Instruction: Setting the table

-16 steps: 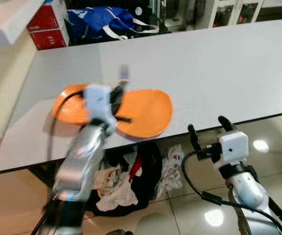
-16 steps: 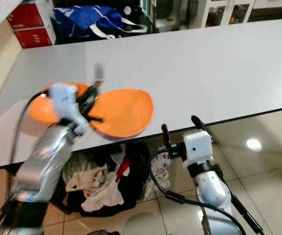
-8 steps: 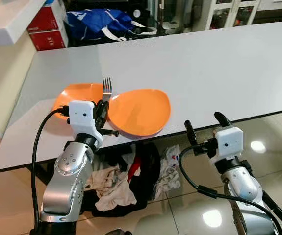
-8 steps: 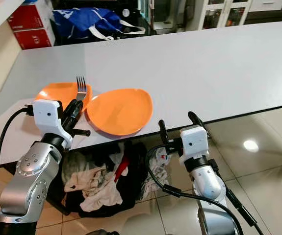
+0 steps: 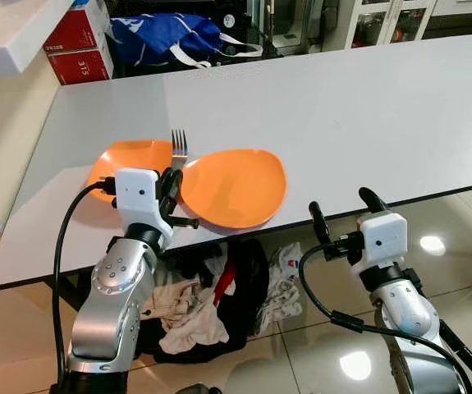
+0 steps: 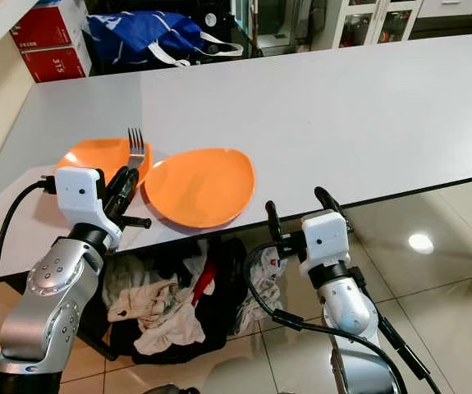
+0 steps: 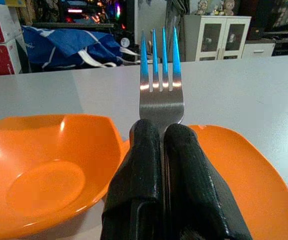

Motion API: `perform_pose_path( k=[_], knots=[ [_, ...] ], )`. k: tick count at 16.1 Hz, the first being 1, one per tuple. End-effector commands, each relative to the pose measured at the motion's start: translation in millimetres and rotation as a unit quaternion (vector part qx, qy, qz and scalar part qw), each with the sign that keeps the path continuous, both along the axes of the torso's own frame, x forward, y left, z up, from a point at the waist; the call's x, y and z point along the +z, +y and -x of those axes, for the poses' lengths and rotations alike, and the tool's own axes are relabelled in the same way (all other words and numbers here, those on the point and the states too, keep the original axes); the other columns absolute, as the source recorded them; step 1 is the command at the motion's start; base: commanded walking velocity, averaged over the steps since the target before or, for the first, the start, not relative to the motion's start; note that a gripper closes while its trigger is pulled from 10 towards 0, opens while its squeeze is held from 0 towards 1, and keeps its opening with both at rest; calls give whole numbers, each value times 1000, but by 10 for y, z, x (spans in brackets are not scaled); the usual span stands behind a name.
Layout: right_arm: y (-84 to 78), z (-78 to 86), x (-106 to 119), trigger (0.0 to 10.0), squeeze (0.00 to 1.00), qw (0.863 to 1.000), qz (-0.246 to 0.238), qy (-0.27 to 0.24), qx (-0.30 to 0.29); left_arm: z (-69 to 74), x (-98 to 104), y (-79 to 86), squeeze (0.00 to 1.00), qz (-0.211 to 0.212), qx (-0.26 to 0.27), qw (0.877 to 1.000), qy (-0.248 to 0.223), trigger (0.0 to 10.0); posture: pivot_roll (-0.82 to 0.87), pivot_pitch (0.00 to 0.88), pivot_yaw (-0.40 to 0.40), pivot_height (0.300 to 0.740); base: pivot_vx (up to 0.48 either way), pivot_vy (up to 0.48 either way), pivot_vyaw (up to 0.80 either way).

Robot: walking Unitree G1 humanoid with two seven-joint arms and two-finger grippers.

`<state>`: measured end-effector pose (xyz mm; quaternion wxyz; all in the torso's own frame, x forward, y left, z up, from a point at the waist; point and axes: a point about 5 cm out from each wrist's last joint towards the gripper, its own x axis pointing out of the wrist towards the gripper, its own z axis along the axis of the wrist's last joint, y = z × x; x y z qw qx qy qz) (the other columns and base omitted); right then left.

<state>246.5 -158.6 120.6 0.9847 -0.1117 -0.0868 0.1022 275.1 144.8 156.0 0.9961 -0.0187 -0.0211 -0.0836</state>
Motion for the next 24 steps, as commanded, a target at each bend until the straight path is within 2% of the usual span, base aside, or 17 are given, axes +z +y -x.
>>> perform_pose_path(
  k=[1, 3, 4, 6, 15, 19, 24],
  knots=[
    [13, -7, -1, 10000, 20, 1000, 2, -2, 2, 2, 75, 12, 0, -4, 5, 1000, -14, 0, -110, 0, 81, 740, 0, 0, 0],
    [13, -7, -1, 10000, 20, 1000, 2, -2, 2, 2, 75, 12, 0, -4, 5, 1000, -14, 0, -110, 0, 81, 740, 0, 0, 0],
    [18, -55, -22, 10000, 20, 1000, 6, -4, 3, -8, 48, -51, 0, 2, 19, 1000, -1, 0, -131, 0, 70, 740, 472, 0, 0],
    [12, -78, -39, 10000, 20, 1000, 13, -2, 0, -115, 38, -159, 0, 10, 30, 999, 8, 0, -131, 0, 70, 740, 472, 0, 0],
    [31, -105, -29, 10000, 47, 1000, 18, -10, 3, -134, 53, -145, 0, 13, 40, 999, 5, 0, -124, 0, 66, 740, 52, 0, 0],
    [35, -101, -34, 10000, 59, 1000, 19, -10, 2, -138, 55, -154, 0, 8, 39, 999, 3, 0, -125, 0, 68, 740, 0, 0, 789],
    [23, -93, -54, 10000, 16, 1000, 20, -4, -3, -152, 55, -183, 0, 8, 40, 999, 2, 0, -129, 0, 68, 740, 480, 0, 633]
  ],
)
